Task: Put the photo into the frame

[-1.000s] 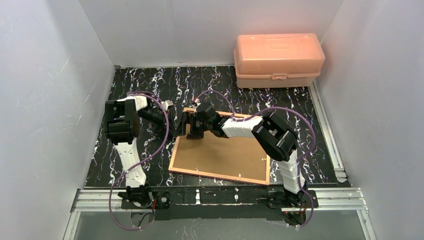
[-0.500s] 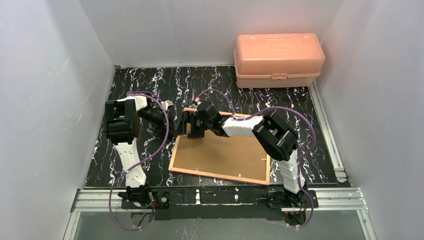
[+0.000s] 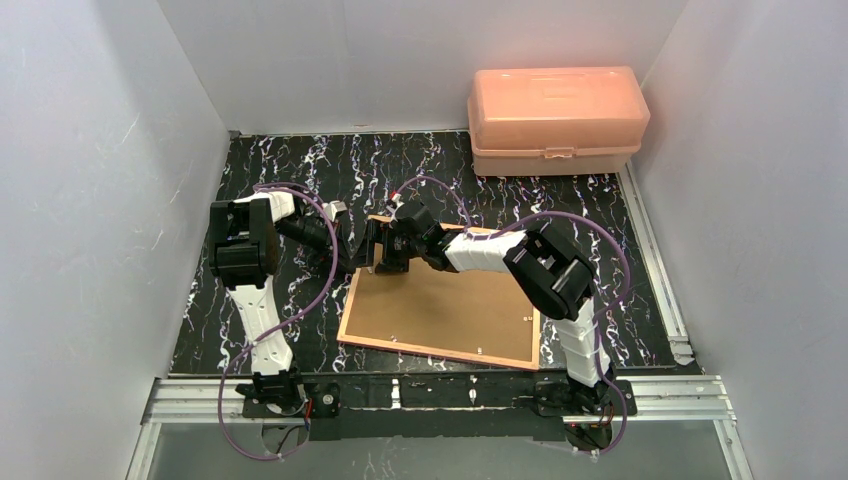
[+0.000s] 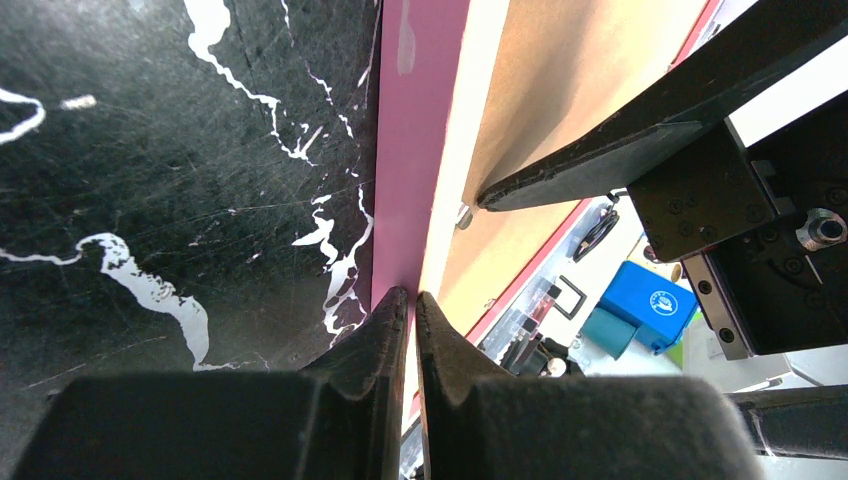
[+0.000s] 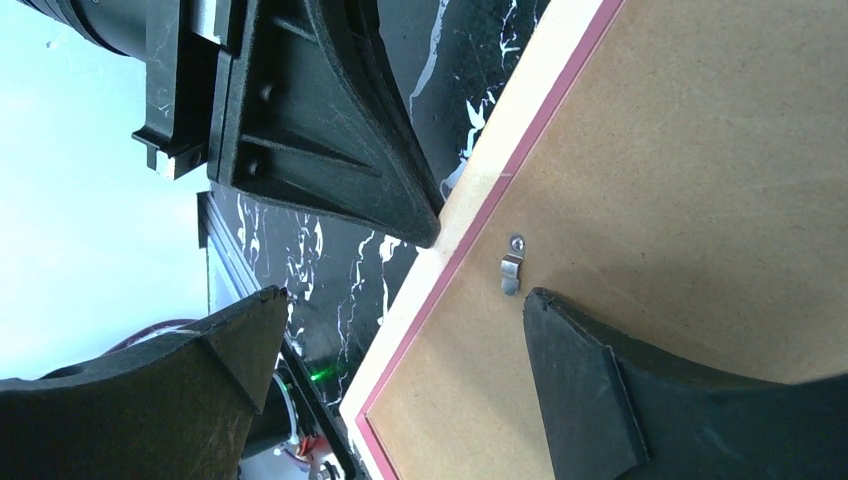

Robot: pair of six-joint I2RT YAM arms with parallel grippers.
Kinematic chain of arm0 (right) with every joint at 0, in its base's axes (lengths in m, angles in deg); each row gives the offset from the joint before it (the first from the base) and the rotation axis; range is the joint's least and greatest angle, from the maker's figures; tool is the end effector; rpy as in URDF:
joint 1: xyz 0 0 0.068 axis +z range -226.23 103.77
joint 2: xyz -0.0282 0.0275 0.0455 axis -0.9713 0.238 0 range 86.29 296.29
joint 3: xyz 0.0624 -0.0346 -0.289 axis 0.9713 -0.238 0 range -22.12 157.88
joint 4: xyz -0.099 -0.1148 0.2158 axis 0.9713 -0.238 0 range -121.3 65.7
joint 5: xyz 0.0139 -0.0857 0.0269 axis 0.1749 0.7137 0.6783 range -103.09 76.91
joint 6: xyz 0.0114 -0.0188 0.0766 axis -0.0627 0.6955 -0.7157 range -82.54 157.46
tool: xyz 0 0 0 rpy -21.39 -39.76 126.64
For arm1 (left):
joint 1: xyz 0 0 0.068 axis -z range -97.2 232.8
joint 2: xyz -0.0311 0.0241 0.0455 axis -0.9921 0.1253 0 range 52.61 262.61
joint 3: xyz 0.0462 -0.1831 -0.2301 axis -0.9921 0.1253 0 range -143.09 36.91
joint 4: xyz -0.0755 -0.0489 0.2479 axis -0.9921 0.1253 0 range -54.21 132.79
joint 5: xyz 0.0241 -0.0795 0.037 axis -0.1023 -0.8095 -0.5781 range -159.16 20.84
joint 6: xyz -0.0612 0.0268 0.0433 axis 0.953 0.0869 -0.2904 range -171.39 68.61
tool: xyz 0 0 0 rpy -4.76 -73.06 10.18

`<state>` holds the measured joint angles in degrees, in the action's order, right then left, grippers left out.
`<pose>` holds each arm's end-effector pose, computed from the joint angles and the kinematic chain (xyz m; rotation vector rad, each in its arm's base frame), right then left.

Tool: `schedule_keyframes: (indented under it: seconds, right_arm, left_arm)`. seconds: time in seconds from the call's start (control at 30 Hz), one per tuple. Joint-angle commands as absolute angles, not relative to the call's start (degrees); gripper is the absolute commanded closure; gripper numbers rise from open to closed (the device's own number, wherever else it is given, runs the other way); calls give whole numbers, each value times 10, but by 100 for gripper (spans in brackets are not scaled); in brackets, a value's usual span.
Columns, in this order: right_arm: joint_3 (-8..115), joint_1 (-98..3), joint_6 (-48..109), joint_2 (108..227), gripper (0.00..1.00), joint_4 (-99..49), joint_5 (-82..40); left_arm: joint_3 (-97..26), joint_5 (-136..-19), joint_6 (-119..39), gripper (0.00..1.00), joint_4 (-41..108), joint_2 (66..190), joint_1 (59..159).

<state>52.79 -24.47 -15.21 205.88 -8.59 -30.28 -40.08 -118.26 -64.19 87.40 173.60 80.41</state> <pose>0.2955 0.4078 0.1664 -0.1927 2.3754 1.3254 0.3791 -0.0360 0.1147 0.1940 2.8288 -1.3018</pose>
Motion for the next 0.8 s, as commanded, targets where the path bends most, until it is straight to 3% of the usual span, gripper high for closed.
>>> schedule_keyframes:
  seconds: [0.0, 0.77]
  right_arm:
    - [548, -240, -157, 2082, 4, -72, -310]
    - [552, -228, -195, 2107, 4, -44, -309]
  left_arm:
    - [-396, -1172, -649, 95, 875, 1722, 813]
    - [-398, -1175, -648, 96, 875, 1722, 813]
